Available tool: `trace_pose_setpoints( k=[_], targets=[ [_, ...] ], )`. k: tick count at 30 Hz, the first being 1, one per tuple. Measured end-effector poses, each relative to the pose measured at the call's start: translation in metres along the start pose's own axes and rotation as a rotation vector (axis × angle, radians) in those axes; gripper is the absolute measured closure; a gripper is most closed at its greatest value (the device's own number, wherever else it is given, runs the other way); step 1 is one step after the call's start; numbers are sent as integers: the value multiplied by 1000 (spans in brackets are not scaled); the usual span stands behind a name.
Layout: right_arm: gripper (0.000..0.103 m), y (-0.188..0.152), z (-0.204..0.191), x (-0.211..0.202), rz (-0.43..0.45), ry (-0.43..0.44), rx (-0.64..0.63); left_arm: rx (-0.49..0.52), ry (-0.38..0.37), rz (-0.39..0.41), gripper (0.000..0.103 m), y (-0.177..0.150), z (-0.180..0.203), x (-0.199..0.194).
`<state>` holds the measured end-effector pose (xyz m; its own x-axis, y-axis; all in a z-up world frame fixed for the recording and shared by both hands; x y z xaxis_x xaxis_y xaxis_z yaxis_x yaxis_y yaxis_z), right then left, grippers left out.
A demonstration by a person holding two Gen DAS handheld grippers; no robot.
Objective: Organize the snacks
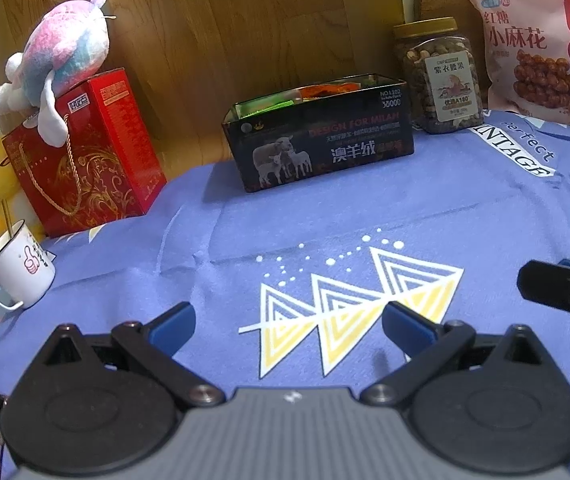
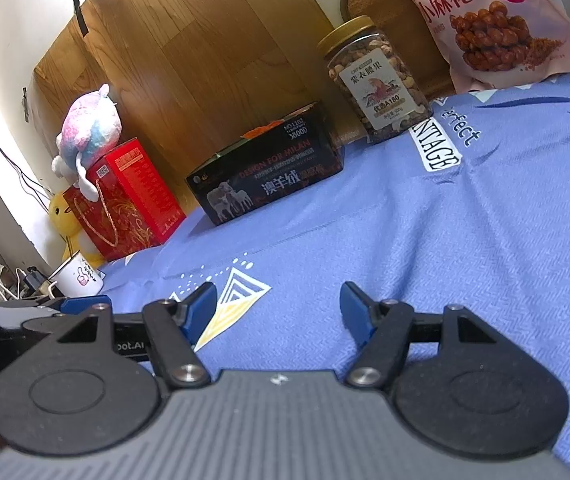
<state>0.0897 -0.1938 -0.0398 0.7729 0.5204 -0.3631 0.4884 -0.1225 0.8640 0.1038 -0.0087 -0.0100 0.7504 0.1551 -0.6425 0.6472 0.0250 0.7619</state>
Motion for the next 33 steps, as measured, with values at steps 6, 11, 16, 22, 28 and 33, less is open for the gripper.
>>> trace_pose_setpoints(
  k=[6, 11, 16, 22, 28, 33],
  targets=[
    [33, 0, 5, -3, 22, -36, 26, -10, -8, 4, 0, 2, 3, 1],
    [33, 1, 6, -5, 41, -52, 25, -21, 10, -48, 0, 1, 5, 13],
    [33, 2, 6, -5, 40, -48, 22, -29, 26, -67, 0, -1, 3, 20],
    [33, 1, 5, -5, 35, -47, 19, -40, 39, -64, 0, 2, 1, 21],
    [33, 2, 5, -4, 31, -41, 18, -54, 35, -69, 0, 2, 2, 21],
    [33, 2, 5, -5, 33, -41, 18, -54, 46, -67, 0, 2, 2, 20]
  ],
)
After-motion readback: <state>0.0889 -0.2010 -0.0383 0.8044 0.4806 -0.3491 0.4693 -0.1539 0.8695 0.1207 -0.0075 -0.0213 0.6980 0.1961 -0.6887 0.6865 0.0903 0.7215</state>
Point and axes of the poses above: each gripper's, at about its wrist camera, not at the fingertips, and x roughly the way its jaws point, z to its right, y to its top, the point moved 5 cm from there along x, roughly the way its jaws point, and after that the axes turned 10 degrees about -x, right-handed, at the moved point
